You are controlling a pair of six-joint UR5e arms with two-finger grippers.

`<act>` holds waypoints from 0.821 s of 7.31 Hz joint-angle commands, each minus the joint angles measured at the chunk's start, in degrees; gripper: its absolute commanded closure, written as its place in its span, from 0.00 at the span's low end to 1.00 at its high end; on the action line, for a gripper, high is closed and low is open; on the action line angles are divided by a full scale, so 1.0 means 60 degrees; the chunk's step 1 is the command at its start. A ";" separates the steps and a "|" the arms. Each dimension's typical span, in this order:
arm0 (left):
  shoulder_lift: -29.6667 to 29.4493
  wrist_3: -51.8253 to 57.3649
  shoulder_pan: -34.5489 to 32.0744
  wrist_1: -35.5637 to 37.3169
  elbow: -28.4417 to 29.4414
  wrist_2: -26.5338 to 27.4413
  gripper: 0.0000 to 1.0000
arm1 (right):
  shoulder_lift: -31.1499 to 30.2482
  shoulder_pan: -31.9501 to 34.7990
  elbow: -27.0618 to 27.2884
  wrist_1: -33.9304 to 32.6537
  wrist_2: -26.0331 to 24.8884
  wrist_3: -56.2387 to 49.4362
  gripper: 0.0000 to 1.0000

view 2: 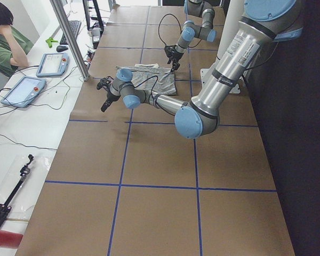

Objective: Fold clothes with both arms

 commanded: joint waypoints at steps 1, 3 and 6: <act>0.0000 -0.0123 0.0043 0.0000 -0.0014 -0.0014 0.00 | 0.0024 -0.0109 -0.0025 -0.0056 0.0179 -0.1377 0.31; 0.0000 -0.0255 0.0087 0.0000 -0.0101 -0.0015 0.00 | -0.0005 -0.0299 -0.0142 -0.0289 0.0179 -0.1516 0.43; 0.0029 -0.0255 0.0102 0.0000 -0.0117 -0.0015 0.00 | -0.0019 -0.0213 -0.0012 -0.0291 0.0091 -0.1938 0.89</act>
